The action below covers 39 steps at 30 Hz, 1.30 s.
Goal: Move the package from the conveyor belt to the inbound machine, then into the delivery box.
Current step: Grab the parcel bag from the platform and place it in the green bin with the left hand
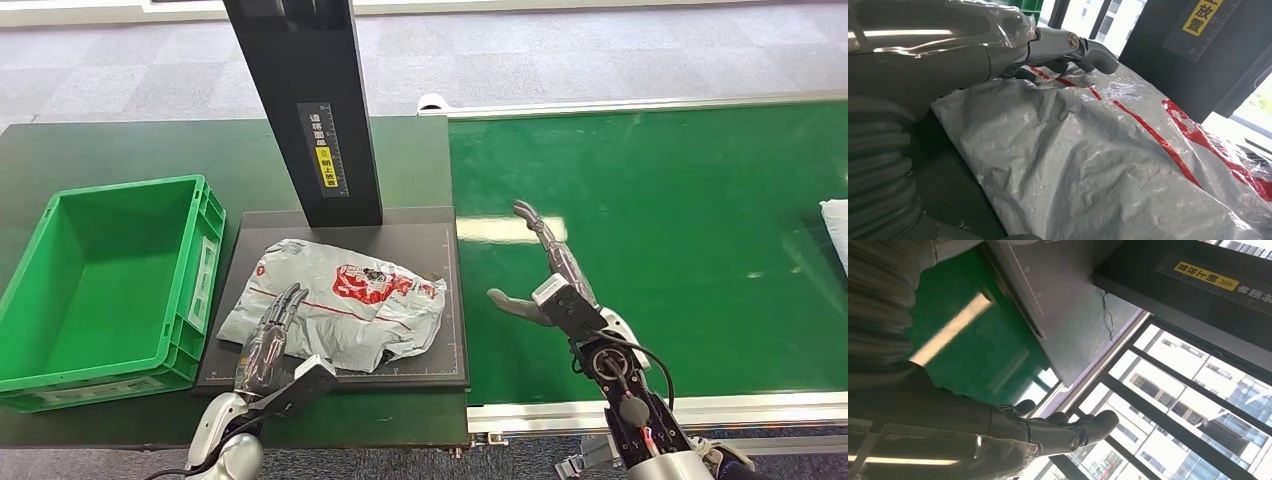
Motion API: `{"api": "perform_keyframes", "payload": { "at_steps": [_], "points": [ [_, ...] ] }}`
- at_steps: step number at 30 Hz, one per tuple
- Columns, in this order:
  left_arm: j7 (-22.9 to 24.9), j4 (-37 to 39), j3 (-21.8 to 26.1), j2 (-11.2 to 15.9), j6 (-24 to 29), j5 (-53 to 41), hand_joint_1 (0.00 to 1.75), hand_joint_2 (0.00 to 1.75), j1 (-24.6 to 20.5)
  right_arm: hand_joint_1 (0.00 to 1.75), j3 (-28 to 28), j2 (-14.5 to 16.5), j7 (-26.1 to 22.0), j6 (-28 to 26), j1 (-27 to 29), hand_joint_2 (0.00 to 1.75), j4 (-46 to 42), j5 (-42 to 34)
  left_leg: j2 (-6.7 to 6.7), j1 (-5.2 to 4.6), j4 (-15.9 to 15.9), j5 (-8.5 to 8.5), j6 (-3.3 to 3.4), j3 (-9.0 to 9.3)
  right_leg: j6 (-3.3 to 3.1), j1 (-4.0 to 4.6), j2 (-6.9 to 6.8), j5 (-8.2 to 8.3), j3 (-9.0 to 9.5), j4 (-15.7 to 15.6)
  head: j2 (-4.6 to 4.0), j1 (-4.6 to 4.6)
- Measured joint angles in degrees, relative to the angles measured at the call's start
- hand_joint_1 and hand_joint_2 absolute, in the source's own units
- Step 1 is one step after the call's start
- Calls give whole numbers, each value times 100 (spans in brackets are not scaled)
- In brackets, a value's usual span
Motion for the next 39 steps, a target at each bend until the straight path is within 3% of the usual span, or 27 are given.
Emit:
{"api": "perform_keyframes", "payload": {
  "at_steps": [6, 11, 12, 13, 16, 17, 19, 35, 39],
  "points": [
    [489, 192, 4, -33, -333, -452, 0, 175, -223, 0, 2, 68, 62, 353, 20, 175, 401, -148, -19, 0, -3, -1, 0, 21, 0, 0, -12, -3, 38, -1, 0, 1],
    [550, 489, 10, -67, -643, -509, 0, 175, -510, 0, 11, 275, -52, 1329, 131, 175, 772, -772, -37, 0, -6, -3, 2, 55, 1, 0, -29, -12, 81, -3, 0, -1],
    [537, 538, 11, -71, -702, -501, 7, 175, -555, 0, 22, 307, -72, 1547, 167, 175, 820, -908, -43, 0, -6, -2, 2, 60, 1, 0, -34, -12, 88, -3, 0, 0],
    [512, 589, 13, -76, -762, -484, 31, 175, -598, 0, 43, 337, -118, 1730, 200, 175, 869, -1029, -49, 0, -6, -1, 2, 64, 2, 0, -38, -12, 95, -3, 0, 0],
    [390, 755, 15, -95, -936, -396, 136, 175, -688, 0, 175, 409, -433, 1980, 270, 175, 1012, -1270, -60, -1, -6, 2, 2, 81, 2, -1, -48, -12, 116, -3, 0, 0],
    [349, 802, 13, -100, -974, -366, 153, 175, -699, 0, 226, 424, -548, 1983, 283, 175, 1044, -1318, -62, -1, -6, 3, 2, 87, 2, -1, -50, -12, 122, -4, 0, 0],
    [278, 880, 8, -107, -1028, -316, 170, 175, -710, 0, 297, 443, -690, 1965, 296, 175, 1081, -1400, -62, -2, -6, 4, 3, 95, 2, -2, -52, -12, 130, -4, 0, 1],
    [11, 1152, -28, -77, -1199, -76, 175, 175, -874, 0, 470, 446, -721, 1572, 293, 175, 1251, -1565, -66, -4, -7, -1, 3, 106, 9, -7, -57, -19, 143, -3, 0, 0],
    [-585, 1144, -22, -65, -1234, 375, 175, 175, -783, 0, 517, 437, -733, 1552, 296, 175, 1272, -1612, -64, -4, -7, -1, 3, 106, 9, -9, -56, -19, 137, -3, 0, 1]
  ]
}}
